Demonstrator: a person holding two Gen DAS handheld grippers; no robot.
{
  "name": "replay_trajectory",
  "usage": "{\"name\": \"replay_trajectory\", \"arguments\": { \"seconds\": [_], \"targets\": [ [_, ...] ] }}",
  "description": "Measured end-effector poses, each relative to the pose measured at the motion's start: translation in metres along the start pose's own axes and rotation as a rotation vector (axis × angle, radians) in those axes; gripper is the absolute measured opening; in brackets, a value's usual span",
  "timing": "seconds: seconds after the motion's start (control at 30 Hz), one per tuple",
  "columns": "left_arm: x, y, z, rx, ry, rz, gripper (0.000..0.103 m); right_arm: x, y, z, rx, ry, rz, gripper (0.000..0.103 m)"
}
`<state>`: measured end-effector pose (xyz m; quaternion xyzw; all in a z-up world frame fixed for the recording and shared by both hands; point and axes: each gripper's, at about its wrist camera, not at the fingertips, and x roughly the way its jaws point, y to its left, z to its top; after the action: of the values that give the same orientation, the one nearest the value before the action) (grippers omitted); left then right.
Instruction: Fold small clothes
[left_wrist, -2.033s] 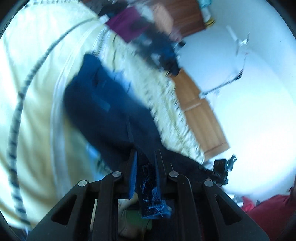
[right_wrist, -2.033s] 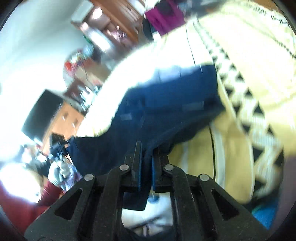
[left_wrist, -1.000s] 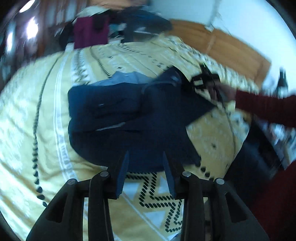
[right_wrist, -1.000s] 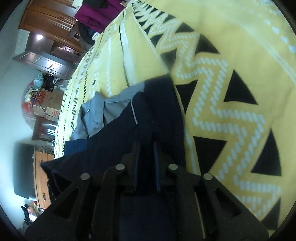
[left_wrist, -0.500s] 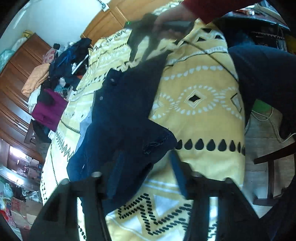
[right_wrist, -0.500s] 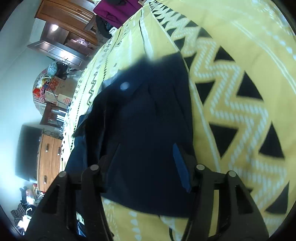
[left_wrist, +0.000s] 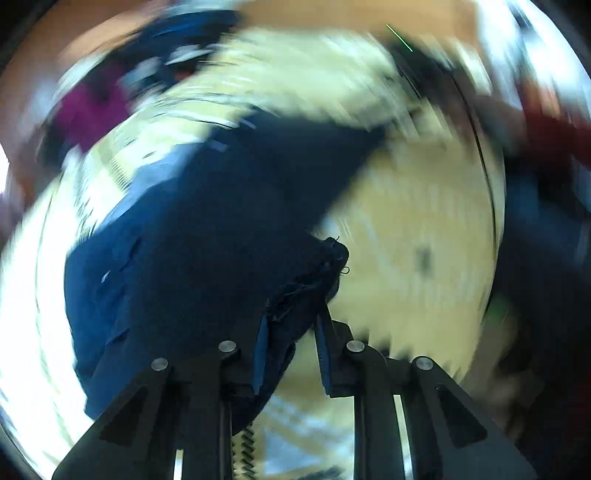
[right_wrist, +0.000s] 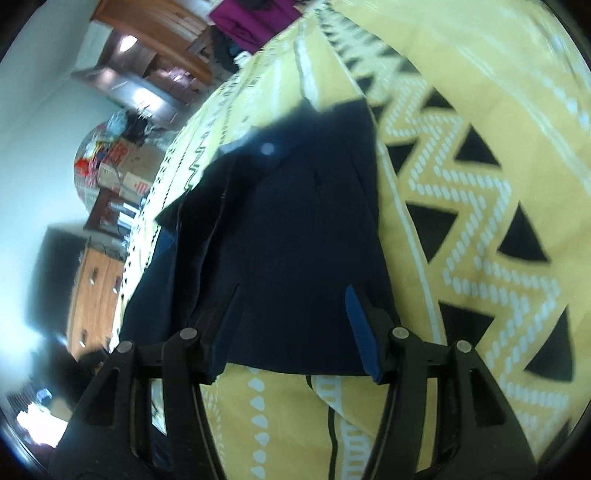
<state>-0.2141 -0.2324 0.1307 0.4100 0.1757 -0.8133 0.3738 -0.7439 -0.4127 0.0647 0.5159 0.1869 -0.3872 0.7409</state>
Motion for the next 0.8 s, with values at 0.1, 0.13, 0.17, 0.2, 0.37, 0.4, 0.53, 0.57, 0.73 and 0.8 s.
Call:
{"name": "replay_trajectory", "arguments": {
  "seconds": [0.1, 0.13, 0.17, 0.2, 0.37, 0.4, 0.53, 0.57, 0.73, 0.8],
  "targets": [
    [-0.034, 0.05, 0.021, -0.221, -0.157, 0.009, 0.023, -0.005, 0.006, 0.011, -0.054, -0.023, -0.004, 0.057],
    [-0.043, 0.067, 0.027, -0.281, -0.208, 0.009, 0.023, -0.004, 0.007, 0.016, -0.057, -0.028, -0.002, 0.057],
    [-0.05, 0.087, 0.035, -0.33, -0.256, 0.018, 0.023, -0.002, 0.007, 0.02, -0.062, -0.03, -0.001, 0.057],
    [-0.056, 0.104, 0.042, -0.363, -0.294, 0.041, 0.023, 0.0, 0.007, 0.023, -0.07, -0.031, -0.004, 0.057],
    [-0.027, 0.202, 0.05, -0.545, -0.32, 0.078, 0.023, 0.019, 0.017, 0.044, -0.163, -0.019, -0.043, 0.057],
    [-0.011, 0.227, 0.045, -0.612, -0.293, 0.035, 0.024, 0.023, 0.018, 0.049, -0.181, -0.012, -0.05, 0.057],
    [0.05, 0.297, 0.01, -0.791, -0.167, -0.002, 0.022, 0.046, 0.026, 0.071, -0.266, 0.017, -0.091, 0.057],
    [0.06, 0.307, 0.003, -0.812, -0.146, -0.001, 0.022, 0.053, 0.027, 0.079, -0.288, 0.021, -0.098, 0.057],
    [0.089, 0.331, -0.021, -0.88, -0.099, -0.013, 0.027, 0.077, 0.021, 0.109, -0.323, 0.023, -0.132, 0.058],
    [0.096, 0.334, -0.024, -0.862, -0.09, -0.018, 0.029, 0.087, 0.016, 0.12, -0.318, 0.022, -0.143, 0.058]
  ]
}}
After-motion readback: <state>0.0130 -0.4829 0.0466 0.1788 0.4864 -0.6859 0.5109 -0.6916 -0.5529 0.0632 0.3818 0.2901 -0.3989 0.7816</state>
